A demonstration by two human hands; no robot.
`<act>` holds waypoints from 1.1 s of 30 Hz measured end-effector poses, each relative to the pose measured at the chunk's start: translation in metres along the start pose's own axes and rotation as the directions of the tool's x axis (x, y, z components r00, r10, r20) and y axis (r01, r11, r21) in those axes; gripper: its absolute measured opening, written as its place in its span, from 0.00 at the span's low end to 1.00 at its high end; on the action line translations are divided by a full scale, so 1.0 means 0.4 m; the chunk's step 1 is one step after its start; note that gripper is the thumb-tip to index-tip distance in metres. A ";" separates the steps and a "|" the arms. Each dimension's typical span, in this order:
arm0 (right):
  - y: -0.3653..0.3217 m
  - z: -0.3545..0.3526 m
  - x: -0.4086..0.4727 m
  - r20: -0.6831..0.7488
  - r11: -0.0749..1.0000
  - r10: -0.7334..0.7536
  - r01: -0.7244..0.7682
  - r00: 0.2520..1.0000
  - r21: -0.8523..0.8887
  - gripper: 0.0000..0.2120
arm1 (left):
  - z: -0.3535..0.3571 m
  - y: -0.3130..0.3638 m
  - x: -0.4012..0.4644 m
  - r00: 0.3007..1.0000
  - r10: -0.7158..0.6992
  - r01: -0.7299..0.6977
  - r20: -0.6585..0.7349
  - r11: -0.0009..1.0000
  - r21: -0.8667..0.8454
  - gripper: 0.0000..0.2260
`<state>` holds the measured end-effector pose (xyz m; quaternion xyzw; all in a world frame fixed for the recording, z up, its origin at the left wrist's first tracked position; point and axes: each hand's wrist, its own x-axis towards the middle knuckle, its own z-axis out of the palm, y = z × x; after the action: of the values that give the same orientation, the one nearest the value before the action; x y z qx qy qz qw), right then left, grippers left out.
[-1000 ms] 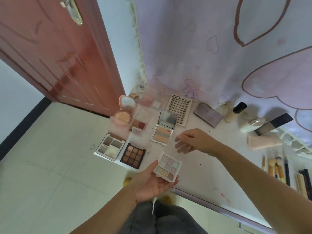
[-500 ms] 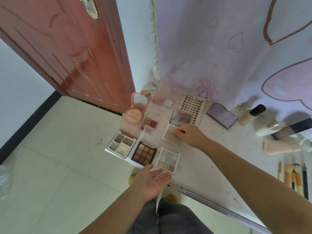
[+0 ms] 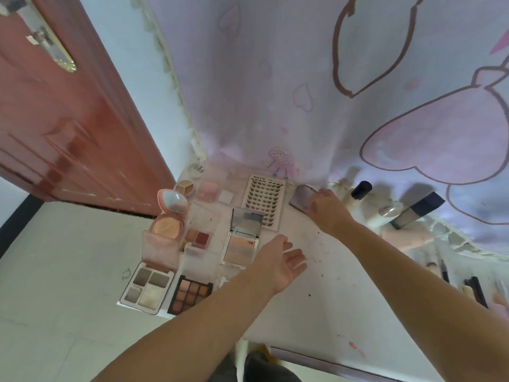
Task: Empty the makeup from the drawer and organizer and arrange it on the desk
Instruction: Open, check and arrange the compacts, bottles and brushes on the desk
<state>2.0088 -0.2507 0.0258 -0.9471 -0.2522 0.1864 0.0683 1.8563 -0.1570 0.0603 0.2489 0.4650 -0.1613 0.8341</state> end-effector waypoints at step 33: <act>0.063 -0.166 -0.219 0.548 0.558 -0.163 -0.381 0.820 0.737 0.13 | -0.052 -0.068 -0.065 0.882 0.276 -0.289 0.383 0.957 -0.024 0.13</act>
<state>1.9755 -0.3187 0.1094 -0.7189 -0.0812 0.5541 0.4119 1.8146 -0.1668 0.0661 0.2915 0.2495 -0.0914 0.9189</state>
